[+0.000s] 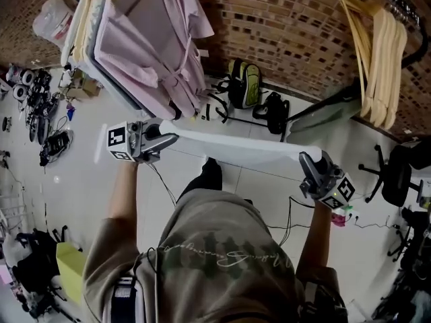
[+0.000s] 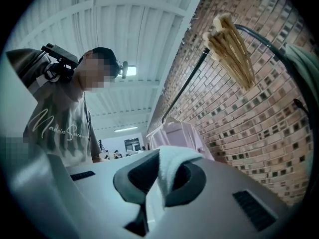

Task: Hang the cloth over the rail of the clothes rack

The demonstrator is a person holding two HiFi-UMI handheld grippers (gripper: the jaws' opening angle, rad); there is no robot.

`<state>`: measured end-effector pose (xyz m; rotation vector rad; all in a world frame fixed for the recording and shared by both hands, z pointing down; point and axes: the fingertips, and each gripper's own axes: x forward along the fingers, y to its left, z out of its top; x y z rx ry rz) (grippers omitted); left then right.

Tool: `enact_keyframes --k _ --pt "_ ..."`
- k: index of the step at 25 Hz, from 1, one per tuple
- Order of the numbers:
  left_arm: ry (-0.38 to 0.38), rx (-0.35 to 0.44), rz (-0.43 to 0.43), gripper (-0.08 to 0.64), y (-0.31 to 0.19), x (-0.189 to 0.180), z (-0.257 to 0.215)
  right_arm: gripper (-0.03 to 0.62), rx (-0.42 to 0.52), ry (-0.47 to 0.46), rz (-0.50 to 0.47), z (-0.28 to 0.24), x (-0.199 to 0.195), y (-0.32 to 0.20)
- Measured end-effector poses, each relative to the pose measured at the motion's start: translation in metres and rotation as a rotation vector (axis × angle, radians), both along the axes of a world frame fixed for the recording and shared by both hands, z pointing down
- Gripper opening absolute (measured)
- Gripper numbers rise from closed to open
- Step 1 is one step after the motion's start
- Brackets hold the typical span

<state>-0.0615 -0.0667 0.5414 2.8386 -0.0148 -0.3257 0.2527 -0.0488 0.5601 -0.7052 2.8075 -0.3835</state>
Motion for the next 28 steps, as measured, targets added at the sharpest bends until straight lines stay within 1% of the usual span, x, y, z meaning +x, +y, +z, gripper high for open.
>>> enact_keyframes --k 2,4,7,10,13,15,17,20,22,25,26,28 --pt "0.008 -0.017 0.012 0.016 -0.030 -0.008 -0.009 0.020 0.004 -0.005 0.001 -0.002 -0.008 -0.021" --pt "0.023 -0.025 0.022 0.015 -0.057 -0.013 -0.023 0.020 0.019 -0.024 -0.001 -0.016 -0.015 -0.041" --pt "0.005 0.009 0.059 0.017 -0.087 -0.020 -0.045 0.020 0.071 -0.010 -0.006 -0.041 -0.022 -0.070" --pt "-0.017 0.043 0.091 0.015 -0.114 -0.027 -0.064 0.020 0.095 -0.018 0.007 -0.063 -0.029 -0.096" --pt "-0.011 0.046 0.080 0.015 -0.140 -0.036 -0.078 0.020 0.124 -0.015 0.005 -0.080 -0.038 -0.115" --pt "-0.035 0.032 0.052 0.017 -0.156 -0.040 -0.080 0.020 0.146 0.001 -0.005 -0.086 -0.043 -0.125" --pt "-0.060 0.024 0.039 0.017 -0.166 -0.041 -0.082 0.020 0.150 0.004 -0.015 -0.090 -0.044 -0.136" --pt "-0.052 0.033 0.020 0.016 -0.170 -0.039 -0.090 0.020 0.156 0.006 -0.030 -0.098 -0.041 -0.147" --pt "-0.045 0.054 -0.009 0.017 -0.172 -0.038 -0.096 0.020 0.162 0.018 -0.043 -0.105 -0.040 -0.154" --pt "-0.077 0.103 -0.043 0.016 -0.170 -0.039 -0.111 0.020 0.171 0.039 -0.070 -0.122 -0.040 -0.157" --pt "-0.075 0.112 -0.046 0.017 -0.170 -0.040 -0.119 0.020 0.174 0.038 -0.075 -0.130 -0.040 -0.159" --pt "-0.038 0.123 -0.036 0.017 -0.172 -0.039 -0.137 0.020 0.178 0.017 -0.075 -0.147 -0.038 -0.164"
